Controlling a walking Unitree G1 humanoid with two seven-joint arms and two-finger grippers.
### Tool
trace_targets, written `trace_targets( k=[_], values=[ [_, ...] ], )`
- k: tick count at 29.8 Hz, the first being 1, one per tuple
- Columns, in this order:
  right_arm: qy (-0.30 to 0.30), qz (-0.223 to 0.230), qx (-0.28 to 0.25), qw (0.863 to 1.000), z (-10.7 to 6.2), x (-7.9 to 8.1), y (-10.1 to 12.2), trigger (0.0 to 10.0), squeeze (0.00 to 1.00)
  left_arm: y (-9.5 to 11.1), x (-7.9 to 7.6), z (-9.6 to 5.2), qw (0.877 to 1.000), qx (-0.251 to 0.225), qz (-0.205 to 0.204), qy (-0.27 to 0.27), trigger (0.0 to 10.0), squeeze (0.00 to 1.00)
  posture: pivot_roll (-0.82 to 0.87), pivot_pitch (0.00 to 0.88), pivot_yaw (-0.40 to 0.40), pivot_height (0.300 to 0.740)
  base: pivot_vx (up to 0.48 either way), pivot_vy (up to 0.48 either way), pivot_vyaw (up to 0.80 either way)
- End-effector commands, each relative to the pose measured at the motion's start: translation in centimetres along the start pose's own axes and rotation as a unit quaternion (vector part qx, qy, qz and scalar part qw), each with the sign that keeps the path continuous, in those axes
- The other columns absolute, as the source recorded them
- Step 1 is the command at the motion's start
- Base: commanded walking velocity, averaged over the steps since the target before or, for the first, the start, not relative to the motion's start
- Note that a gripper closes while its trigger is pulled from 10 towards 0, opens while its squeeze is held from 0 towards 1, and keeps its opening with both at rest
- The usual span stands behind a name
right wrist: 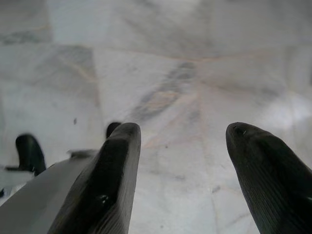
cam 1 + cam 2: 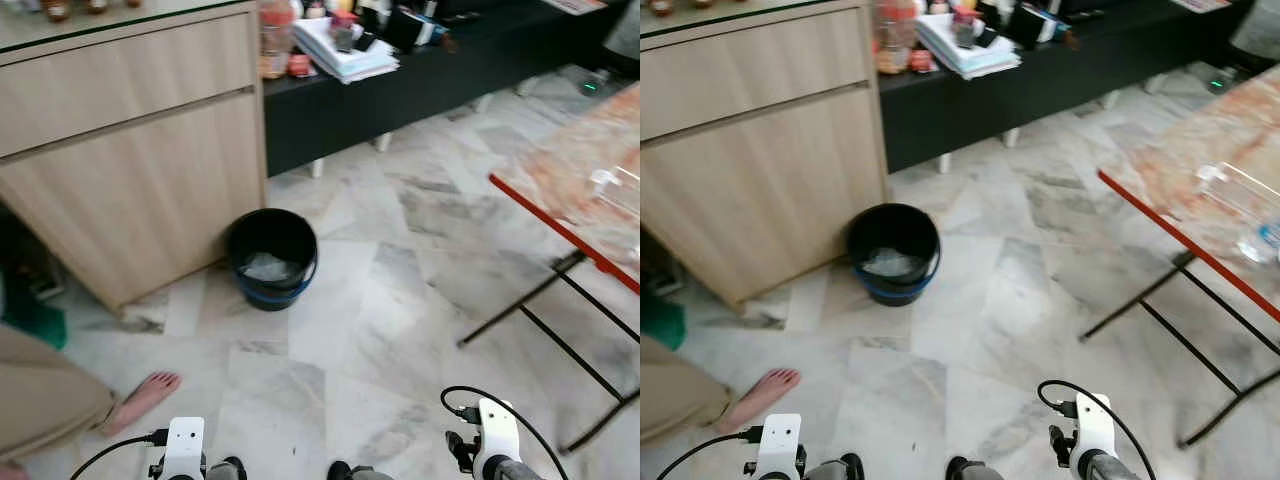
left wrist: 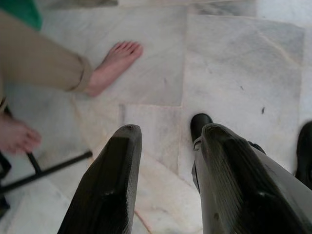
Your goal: Picking trash to rubbish bin
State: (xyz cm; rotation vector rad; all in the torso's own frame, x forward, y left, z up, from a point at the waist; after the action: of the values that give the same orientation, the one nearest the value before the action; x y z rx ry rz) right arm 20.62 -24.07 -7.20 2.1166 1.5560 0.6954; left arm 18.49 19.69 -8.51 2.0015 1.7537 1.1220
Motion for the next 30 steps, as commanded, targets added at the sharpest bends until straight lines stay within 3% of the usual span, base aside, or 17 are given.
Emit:
trace_targets(
  k=[1,9,21,30],
  values=[
    [-0.012,0.005,0.015,1.000,-0.2,-0.8,-0.7,10.0,0.00,-2.2,-1.2,-0.9,0.999,0.042,0.006,-0.022,10.0,0.00,0.06,0.213,-0.127,0.740,0.000,0.000,-0.80],
    [-0.005,0.002,0.009,1.000,0.4,1.0,0.4,10.0,0.00,-1.3,-0.9,-0.6,1.000,0.021,0.003,-0.014,10.0,0.00,0.07,0.201,-0.124,0.740,0.000,0.000,-0.80],
    [0.002,0.014,0.007,1.000,0.4,1.4,0.2,10.0,0.00,-1.0,-0.3,-0.4,1.000,0.003,0.015,-0.017,10.0,0.00,0.08,0.176,-0.082,0.740,0.000,0.000,-0.79],
    [-0.010,0.030,0.001,0.999,0.4,1.2,0.2,10.0,0.00,0.8,1.2,-0.2,0.997,-0.068,-0.009,0.026,10.0,0.00,0.08,0.173,-0.067,0.740,0.000,0.000,-0.79]
  ],
)
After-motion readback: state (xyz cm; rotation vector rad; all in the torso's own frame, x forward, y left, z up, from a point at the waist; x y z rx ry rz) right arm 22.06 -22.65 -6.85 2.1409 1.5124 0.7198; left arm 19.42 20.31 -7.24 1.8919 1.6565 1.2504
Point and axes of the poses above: a point about 5 cm out from each wrist's last joint towards the gripper, its own z axis pointing out of the wrist towards the gripper, its own y axis along the axis of the wrist's last joint, x = y × z, the point moved 1 cm from there along z, pointing out of the wrist towards the gripper, and after that the axes turned 10 degrees about z, right-handed, at the moved point
